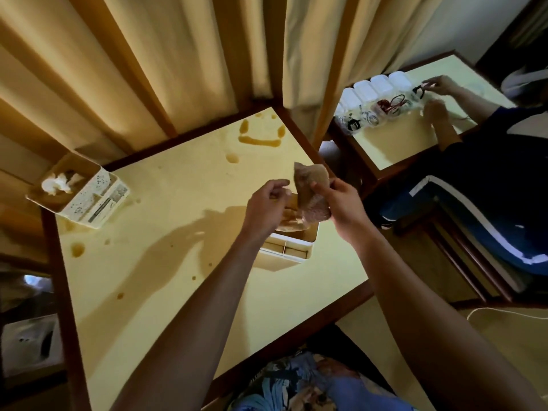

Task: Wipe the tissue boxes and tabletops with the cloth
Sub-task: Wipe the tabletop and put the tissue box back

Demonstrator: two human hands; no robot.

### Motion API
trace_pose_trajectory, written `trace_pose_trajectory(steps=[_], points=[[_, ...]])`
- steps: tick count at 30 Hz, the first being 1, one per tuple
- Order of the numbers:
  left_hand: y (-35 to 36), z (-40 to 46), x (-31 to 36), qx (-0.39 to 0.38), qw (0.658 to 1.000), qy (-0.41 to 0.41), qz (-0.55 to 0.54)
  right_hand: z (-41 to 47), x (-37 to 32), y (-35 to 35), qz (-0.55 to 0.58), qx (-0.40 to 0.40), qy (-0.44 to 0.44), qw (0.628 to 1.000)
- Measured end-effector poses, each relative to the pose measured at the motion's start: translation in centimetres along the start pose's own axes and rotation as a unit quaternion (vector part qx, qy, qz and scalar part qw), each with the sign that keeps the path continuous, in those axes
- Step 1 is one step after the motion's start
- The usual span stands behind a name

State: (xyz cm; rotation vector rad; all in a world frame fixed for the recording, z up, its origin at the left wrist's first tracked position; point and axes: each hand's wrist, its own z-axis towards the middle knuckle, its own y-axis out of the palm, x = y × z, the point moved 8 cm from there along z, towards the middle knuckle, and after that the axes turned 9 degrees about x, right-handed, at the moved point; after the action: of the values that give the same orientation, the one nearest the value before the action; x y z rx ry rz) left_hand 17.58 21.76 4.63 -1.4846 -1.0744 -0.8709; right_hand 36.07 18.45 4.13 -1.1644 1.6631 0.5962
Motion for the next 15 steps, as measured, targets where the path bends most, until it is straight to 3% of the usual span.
trace_pose_trajectory(steps=[3, 6, 9, 11, 13, 15], points=[[-1.4, -0.9, -2.9, 0.075, 0.98, 0.057, 0.175, 2.0, -1.6, -1.5, -0.139, 0.045, -0.103, 0.984], [-1.1, -1.8, -6.5, 0.068, 0.978, 0.003, 0.196, 2.9, -4.2, 0.7, -0.347, 0.072, -0.28, 0.892], [0.4, -2.4, -8.4, 0.029, 0.973, -0.013, 0.228, 3.3, -4.0, 6.3, -0.434, -0.052, -0.396, 0.807], [1.0, -2.8, -9.1, 0.015, 0.962, -0.006, 0.271, 2.4, -2.3, 9.8, -0.477, -0.188, -0.436, 0.74], [1.2, -3.0, -9.5, 0.009, 0.948, 0.002, 0.32, 1.5, -0.8, 11.2, -0.508, -0.275, -0.461, 0.674], [1.2, -3.1, -9.7, 0.008, 0.938, -0.007, 0.348, 2.2, 0.2, 10.6, -0.511, -0.31, -0.461, 0.656]])
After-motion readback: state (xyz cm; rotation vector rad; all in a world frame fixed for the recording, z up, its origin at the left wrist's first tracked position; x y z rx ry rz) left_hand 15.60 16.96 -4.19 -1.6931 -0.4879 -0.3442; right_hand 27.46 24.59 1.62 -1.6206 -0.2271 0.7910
